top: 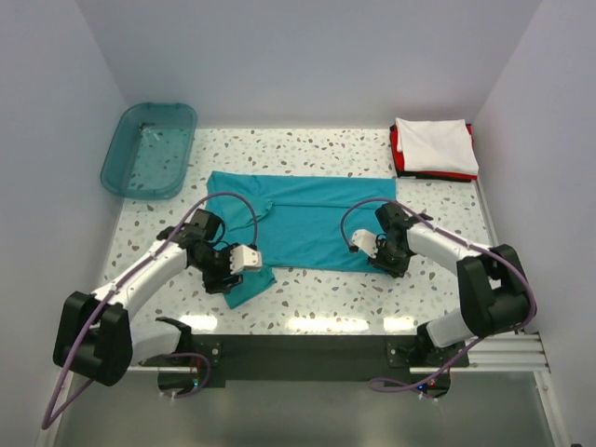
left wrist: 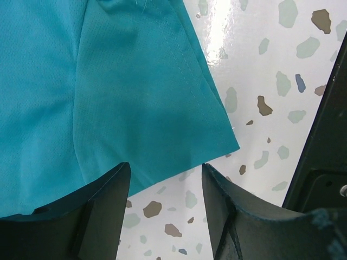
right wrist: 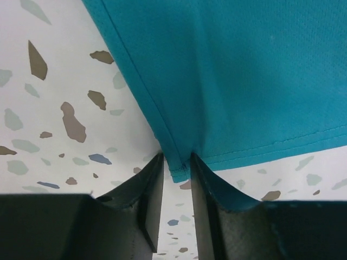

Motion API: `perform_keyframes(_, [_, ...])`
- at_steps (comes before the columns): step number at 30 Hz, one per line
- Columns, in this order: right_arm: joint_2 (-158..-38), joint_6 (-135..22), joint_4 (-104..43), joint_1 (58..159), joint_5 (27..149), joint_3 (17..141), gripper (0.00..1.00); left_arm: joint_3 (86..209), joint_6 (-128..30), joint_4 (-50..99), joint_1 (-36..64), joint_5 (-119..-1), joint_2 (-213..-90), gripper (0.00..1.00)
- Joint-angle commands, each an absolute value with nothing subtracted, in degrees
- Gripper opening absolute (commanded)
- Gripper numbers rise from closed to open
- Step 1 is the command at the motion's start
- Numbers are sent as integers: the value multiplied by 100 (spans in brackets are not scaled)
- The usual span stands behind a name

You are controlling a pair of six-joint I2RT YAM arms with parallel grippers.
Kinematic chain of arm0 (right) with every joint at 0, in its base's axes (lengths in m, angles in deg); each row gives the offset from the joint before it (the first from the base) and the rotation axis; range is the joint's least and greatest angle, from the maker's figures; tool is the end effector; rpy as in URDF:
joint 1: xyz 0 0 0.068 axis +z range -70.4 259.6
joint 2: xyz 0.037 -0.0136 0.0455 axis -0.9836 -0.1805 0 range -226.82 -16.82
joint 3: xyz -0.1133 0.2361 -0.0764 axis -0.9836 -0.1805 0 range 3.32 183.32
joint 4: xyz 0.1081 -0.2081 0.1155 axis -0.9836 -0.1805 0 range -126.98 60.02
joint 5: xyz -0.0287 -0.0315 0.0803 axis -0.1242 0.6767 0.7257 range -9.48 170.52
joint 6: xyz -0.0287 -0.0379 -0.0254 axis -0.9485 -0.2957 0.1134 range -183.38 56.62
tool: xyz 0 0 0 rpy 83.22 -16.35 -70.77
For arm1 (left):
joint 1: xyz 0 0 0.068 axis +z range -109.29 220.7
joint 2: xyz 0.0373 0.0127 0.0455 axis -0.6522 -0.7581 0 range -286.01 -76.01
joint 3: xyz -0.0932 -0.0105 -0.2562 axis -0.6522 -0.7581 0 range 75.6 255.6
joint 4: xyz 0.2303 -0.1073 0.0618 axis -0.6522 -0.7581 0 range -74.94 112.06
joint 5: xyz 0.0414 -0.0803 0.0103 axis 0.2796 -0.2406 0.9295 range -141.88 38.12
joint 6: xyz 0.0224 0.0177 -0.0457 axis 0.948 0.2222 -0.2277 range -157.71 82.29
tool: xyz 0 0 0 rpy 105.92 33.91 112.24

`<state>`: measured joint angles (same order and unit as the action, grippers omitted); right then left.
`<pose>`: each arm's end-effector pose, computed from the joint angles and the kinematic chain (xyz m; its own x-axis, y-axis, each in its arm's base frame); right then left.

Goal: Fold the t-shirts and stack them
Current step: Fold the tshirt

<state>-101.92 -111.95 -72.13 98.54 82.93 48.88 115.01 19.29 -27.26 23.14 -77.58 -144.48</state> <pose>0.2269 0.0794 0.1585 -0.3719 -0.9196 -0.1269 -0.9201 0.3833 -0.0807 0.1744 -0.0711 0.1886 -0.2107 0.8594 -0.4659 0.9766 0.2057 -0.0623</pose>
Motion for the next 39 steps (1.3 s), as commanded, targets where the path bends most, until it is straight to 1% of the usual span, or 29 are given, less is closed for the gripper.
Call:
perform_keyframes(1, [-10145, -11365, -6822, 9955, 8131, 4657, 29, 11392, 1653, -2347, 2085, -7623, -14501, 60])
perform_keyframes(4, [-10163, -11321, -6777, 9946, 8087, 4665, 18, 11234, 1424, -2075, 1795, -7421, -14527, 60])
perform_keyframes(5, [-10172, -11295, -6777, 9946, 8078, 4674, 8, 11199, 1389, -1952, 1611, -7273, -14544, 59])
perform_keyframes(7, [-10198, -11277, -6777, 9946, 8069, 4718, 0, 11058, 1239, -1820, 1435, -7114, -14545, 60])
perform_keyframes(14, [-10181, -11242, -6830, 9946, 8069, 4762, 0, 10724, 994, -1398, 670, -6534, -14799, 62])
perform_keyframes(17, [-10137, -11268, -6865, 9946, 8069, 4762, 0, 10601, 923, -1266, 485, -6393, -14931, 59])
perform_keyframes(18, [-10111, -11260, -6874, 9946, 8069, 4762, 0, 10548, 905, -1248, 441, -6358, -14984, 56])
perform_keyframes(19, [-10102, -11277, -6909, 9946, 8069, 4771, 0, 10539, 888, -1256, 415, -6331, -15019, 45])
perform_keyframes(20, [-10093, -11286, -6918, 9946, 8069, 4771, 0, 10539, 853, -1326, 414, -6348, -15054, 38])
perform_keyframes(21, [-10084, -11295, -6944, 9946, 8078, 4779, 0, 10574, 852, -1388, 414, -6357, -15046, 25])
perform_keyframes(24, [-9979, -11312, -7163, 9946, 8192, 4876, 0, 10827, 914, -1818, 423, -6567, -14686, 15])
perform_keyframes(25, [-9874, -11321, -7312, 9946, 8218, 4928, 0, 10916, 931, -1958, 414, -6699, -14572, 9])
perform_keyframes(26, [-9803, -11347, -7392, 9946, 8262, 4946, 0, 11021, 1010, -2351, 423, -6787, -14380, 6])
perform_keyframes(27, [-9742, -11365, -7488, 9955, 8341, 4955, 0, 11231, 1037, -2538, 414, -6857, -14299, 1])
perform_keyframes(30, [-9408, -11461, -7954, 9946, 8525, 5025, 0, 11680, 1098, -3215, 449, -7042, -14053, 0])
perform_keyframes(34, [-9152, -11672, -8394, 9894, 8596, 5236, 0, 12348, 1291, -3585, 738, -7017, -14008, 0])
perform_keyframes(39, [-9721, -11848, -8684, 9596, 8860, 5763, 0, 13271, 1809, -3718, 1380, -7122, -14868, 0])
